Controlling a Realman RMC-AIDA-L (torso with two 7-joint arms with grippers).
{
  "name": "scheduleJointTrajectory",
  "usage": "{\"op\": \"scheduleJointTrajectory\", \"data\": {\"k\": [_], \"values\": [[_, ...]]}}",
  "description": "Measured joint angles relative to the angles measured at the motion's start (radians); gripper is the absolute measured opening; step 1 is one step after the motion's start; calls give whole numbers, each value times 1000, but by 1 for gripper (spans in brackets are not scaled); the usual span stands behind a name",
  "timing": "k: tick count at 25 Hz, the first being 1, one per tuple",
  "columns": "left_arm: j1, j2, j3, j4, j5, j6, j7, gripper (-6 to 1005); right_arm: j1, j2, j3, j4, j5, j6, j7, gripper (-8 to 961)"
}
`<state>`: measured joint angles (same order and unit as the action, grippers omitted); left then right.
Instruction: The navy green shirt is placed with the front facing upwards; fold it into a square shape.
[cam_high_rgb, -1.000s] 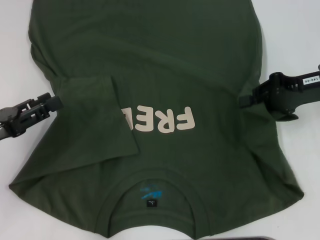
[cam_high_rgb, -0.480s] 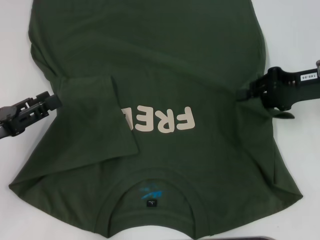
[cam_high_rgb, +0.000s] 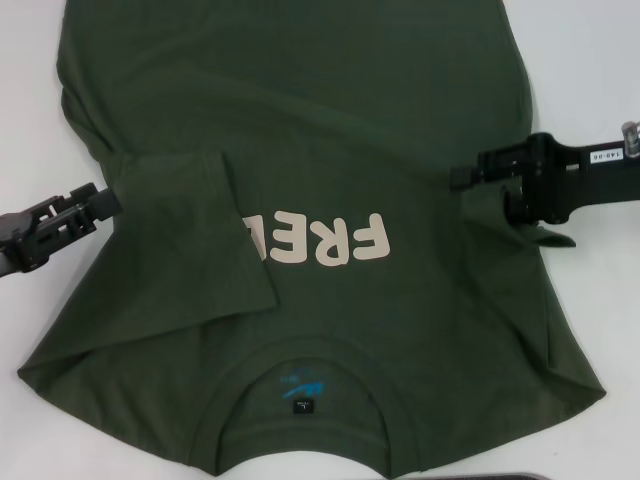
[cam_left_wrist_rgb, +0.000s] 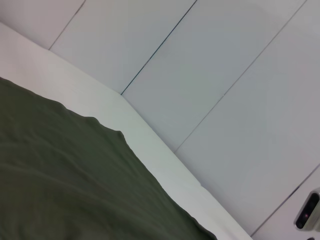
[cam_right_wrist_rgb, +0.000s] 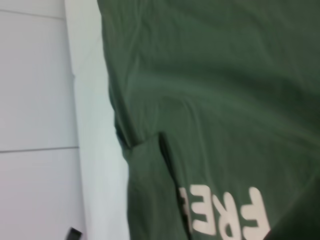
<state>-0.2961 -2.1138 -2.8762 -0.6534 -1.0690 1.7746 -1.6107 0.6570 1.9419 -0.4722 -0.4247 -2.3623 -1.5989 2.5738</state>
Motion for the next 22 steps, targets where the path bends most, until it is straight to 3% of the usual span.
{"op": "scheduleJointTrajectory", "data": {"k": [3, 13, 22], "values": [[0, 0, 0, 0, 0, -1, 0, 554, -7, -1, 5, 0, 34, -4, 2, 506], [1, 0, 0, 0, 0, -15, 0, 553, -3, 6, -7, 10, 80, 1, 21, 512], [0, 0, 0, 0, 0, -18, 0, 552, 1, -2, -135, -3, 75, 49, 87, 508]]}}
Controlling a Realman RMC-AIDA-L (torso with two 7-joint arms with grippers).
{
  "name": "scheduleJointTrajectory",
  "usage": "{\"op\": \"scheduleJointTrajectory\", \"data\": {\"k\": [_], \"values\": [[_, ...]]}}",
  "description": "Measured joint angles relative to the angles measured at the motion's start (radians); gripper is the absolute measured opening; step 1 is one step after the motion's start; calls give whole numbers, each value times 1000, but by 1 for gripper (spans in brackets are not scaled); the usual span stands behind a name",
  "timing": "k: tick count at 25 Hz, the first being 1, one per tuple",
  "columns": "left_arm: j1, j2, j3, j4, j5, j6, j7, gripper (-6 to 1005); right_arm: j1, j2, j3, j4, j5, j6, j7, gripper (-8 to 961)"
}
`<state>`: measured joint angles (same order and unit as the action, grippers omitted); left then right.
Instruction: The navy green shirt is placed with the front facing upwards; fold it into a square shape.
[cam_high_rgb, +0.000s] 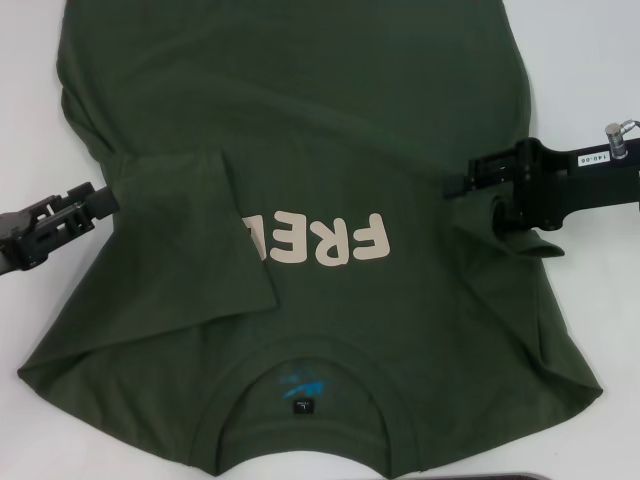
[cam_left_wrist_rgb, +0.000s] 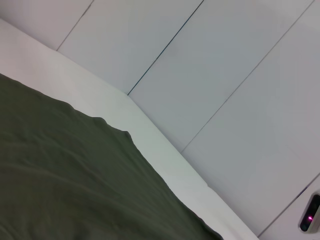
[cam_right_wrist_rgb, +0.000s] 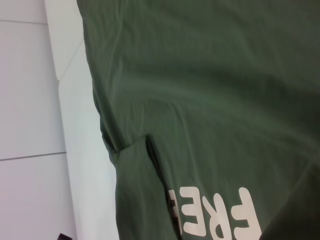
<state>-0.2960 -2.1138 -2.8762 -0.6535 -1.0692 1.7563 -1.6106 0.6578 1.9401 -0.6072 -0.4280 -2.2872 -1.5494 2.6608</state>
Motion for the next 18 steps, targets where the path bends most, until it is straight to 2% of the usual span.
{"op": "scheduleJointTrajectory", "data": {"k": [4, 6, 9, 14, 18], "values": [[-2, 0, 0, 0, 0, -3, 0, 552, 7, -5, -53, -34, 0, 0, 14, 507], [-4, 0, 0, 0, 0, -6, -1, 552, 15, -15, -64, -50, 1, -8, 27, 507], [-5, 0, 0, 0, 0, -8, -3, 552, 32, -30, -55, -60, 10, -23, 37, 507], [-5, -1, 0, 1, 0, -8, -5, 553, 54, -38, -48, -67, 43, -54, 19, 507], [-5, 0, 0, 2, 0, -8, -6, 553, 55, -68, -100, -110, -41, -88, 14, 507]]}}
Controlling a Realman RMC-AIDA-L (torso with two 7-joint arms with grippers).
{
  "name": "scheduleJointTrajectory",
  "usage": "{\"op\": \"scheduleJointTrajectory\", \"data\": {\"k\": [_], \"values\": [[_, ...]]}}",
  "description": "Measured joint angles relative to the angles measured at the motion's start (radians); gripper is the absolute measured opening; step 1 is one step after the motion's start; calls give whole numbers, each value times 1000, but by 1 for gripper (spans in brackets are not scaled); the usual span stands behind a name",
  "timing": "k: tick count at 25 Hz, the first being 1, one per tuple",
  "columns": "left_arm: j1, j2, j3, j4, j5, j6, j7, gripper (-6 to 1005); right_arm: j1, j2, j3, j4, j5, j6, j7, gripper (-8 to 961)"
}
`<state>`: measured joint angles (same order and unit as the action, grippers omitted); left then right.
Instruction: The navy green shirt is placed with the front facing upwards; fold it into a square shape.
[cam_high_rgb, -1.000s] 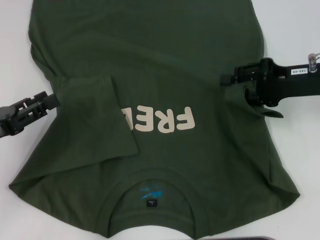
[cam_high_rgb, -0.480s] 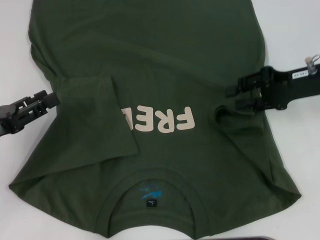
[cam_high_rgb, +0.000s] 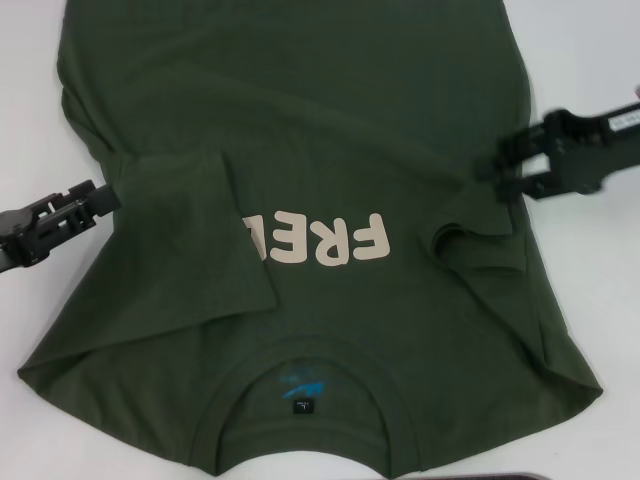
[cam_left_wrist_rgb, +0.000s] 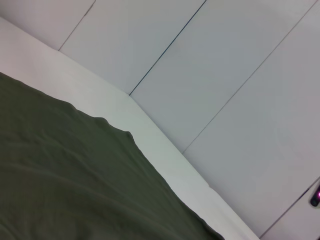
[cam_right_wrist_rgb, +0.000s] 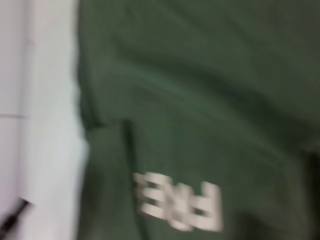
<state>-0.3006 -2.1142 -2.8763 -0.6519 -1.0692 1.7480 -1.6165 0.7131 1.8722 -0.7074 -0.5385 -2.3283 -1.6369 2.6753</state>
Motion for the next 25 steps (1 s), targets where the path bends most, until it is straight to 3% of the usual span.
{"op": "scheduleJointTrajectory", "data": {"k": [4, 8, 11, 21, 25], "values": [[-2, 1, 0, 0, 0, 0, 0, 553, -13, -32, -12, -76, -81, -57, 13, 507], [-4, -2, 0, 0, 0, -1, 0, 553, -27, -40, 3, -110, -86, -68, 32, 506], [-4, -3, 0, 0, 0, -1, 0, 553, -28, -27, 0, -102, -97, -45, 31, 506], [-3, -3, 0, 0, -1, -1, 0, 554, -17, 47, -26, -95, -139, 39, 27, 506], [-4, -5, 0, 0, -11, -1, 0, 554, -16, 56, -56, -95, -139, 67, 32, 506]]}}
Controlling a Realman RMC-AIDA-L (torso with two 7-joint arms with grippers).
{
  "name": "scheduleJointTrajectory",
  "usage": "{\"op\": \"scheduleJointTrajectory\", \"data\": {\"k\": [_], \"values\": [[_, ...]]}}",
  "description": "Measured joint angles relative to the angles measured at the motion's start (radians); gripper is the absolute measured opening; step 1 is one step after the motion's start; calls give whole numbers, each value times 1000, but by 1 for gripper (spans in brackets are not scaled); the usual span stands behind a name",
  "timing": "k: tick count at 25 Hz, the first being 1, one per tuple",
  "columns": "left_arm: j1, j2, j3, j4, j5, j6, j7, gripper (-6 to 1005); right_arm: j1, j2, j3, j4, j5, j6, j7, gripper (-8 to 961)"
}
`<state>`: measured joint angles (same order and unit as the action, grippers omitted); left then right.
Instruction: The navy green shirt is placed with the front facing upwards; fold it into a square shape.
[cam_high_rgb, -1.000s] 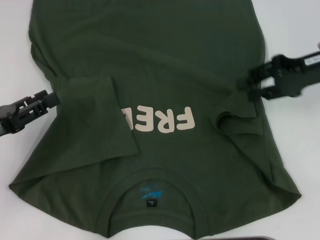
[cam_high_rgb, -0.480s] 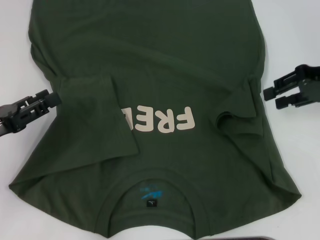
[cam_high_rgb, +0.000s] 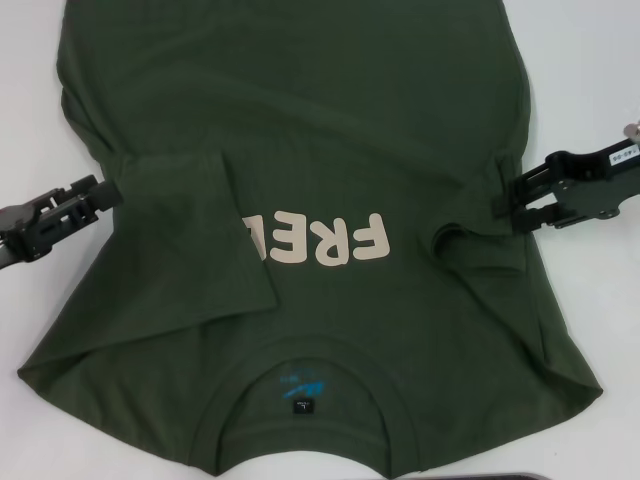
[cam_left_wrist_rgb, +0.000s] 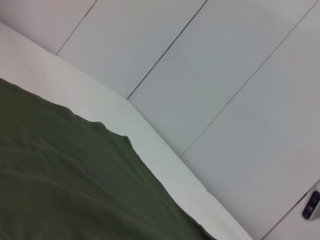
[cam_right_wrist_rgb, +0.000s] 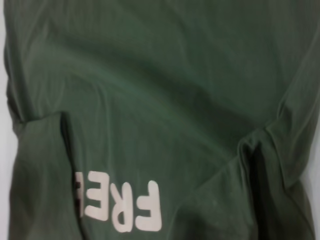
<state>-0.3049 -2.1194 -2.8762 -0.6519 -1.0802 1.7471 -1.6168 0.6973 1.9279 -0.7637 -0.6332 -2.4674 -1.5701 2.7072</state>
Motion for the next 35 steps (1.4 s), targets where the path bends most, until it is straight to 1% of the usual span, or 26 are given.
{"op": "scheduleJointTrajectory", "data": {"k": [6, 8, 13, 17, 21, 24, 30, 32, 35], "values": [[-3, -2, 0, 0, -10, 0, 0, 554, 1, 21, -25, 6, -1, 47, 0, 506], [-5, -2, 0, 0, -11, 0, 0, 554, 2, 27, -26, 10, 0, 67, -1, 505], [-6, -3, 0, 0, -12, 0, 0, 552, 13, 50, -10, 12, 27, 98, -3, 504], [-6, -3, 0, 6, -12, -5, 0, 552, 17, 60, -10, 18, 129, 119, -21, 503], [-7, -4, 0, 11, -12, -13, 1, 552, 9, 61, -2, 59, 257, 176, -66, 501], [-6, -4, 0, 11, -12, -13, 1, 552, 1, 52, 10, 92, 327, 183, -104, 500], [-8, -3, 0, 11, -12, -17, 1, 553, 1, 23, -4, 103, 307, 152, -108, 503], [-10, -2, 0, 12, -12, -17, 1, 553, 7, 4, -15, 100, 257, 125, -102, 502], [-12, 0, 0, 12, -12, -17, 0, 553, 24, -32, -22, 94, 142, 63, -68, 500]]}}
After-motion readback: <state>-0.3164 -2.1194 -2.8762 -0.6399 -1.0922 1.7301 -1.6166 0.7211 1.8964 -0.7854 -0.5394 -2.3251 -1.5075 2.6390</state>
